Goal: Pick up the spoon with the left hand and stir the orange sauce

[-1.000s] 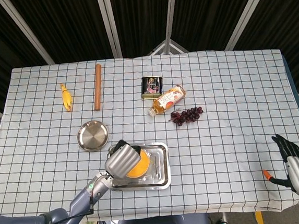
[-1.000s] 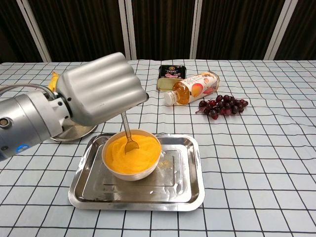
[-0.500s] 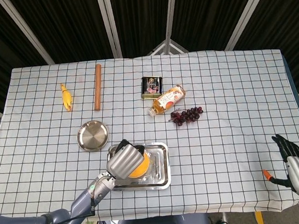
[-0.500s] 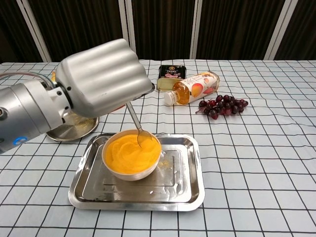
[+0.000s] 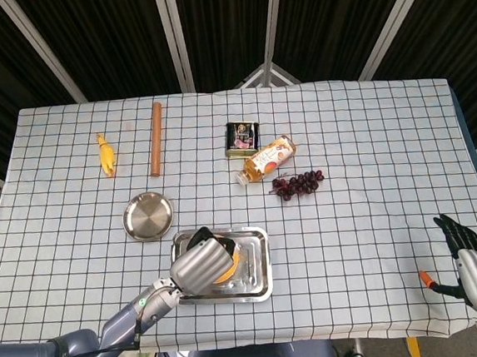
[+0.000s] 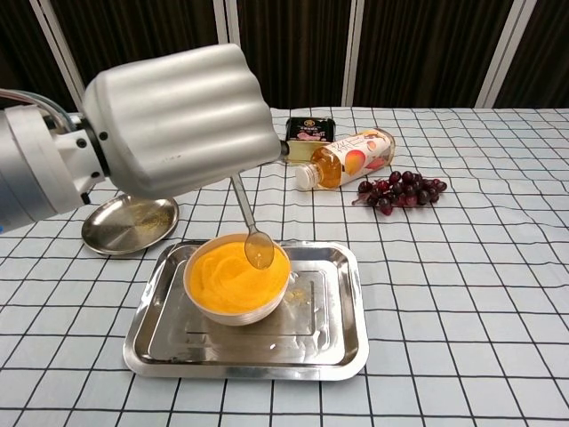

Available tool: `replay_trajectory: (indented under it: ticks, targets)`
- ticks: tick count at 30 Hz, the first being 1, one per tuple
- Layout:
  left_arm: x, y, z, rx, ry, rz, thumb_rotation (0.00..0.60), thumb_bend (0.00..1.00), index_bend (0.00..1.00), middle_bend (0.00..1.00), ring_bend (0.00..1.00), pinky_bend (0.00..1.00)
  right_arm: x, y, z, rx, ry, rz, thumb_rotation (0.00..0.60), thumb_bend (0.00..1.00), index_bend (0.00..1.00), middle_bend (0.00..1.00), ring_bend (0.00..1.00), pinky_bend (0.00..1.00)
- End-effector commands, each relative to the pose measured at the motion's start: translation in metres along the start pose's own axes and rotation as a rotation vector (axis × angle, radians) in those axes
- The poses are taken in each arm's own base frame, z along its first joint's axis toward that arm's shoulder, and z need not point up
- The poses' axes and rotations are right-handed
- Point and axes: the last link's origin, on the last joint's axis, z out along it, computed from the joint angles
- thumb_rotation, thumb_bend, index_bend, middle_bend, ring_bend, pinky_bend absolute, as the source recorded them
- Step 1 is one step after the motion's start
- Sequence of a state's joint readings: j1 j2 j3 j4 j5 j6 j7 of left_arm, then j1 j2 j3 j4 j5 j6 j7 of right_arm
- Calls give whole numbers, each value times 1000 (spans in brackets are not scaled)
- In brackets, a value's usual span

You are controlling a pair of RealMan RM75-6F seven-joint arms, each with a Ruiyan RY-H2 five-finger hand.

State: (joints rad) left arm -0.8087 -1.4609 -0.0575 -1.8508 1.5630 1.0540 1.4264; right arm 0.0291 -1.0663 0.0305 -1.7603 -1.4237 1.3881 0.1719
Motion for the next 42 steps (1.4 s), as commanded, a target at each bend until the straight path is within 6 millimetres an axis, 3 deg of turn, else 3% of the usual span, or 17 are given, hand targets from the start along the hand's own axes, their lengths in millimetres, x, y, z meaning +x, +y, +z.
replay_trajectory:
  ticks: [1, 14, 24, 35, 42]
  targets:
    - [1, 0, -1, -15, 5, 4, 600, 754, 819, 989, 980, 974, 0, 0, 0, 0, 0, 0, 600, 317, 0, 0, 0, 0]
    - [-12, -2, -1, -229, 114, 373, 600, 754, 819, 989, 980, 974, 0, 0, 0, 0, -2, 2, 600, 317, 0, 0, 0, 0]
    - [-2, 9, 10, -285, 207, 445, 600, 754, 819, 989, 980, 974, 0, 0, 0, 0, -5, 3, 600, 317, 0, 0, 0, 0]
    - [-5, -2, 9, -233, 189, 395, 600, 754, 819, 989, 979, 974, 0, 0, 0, -2, -4, 4, 600, 317, 0, 0, 0, 0]
    - [-16, -25, 4, 17, 73, 148, 600, 752, 819, 989, 980, 974, 0, 1, 0, -4, -5, 5, 600, 317, 0, 0, 0, 0]
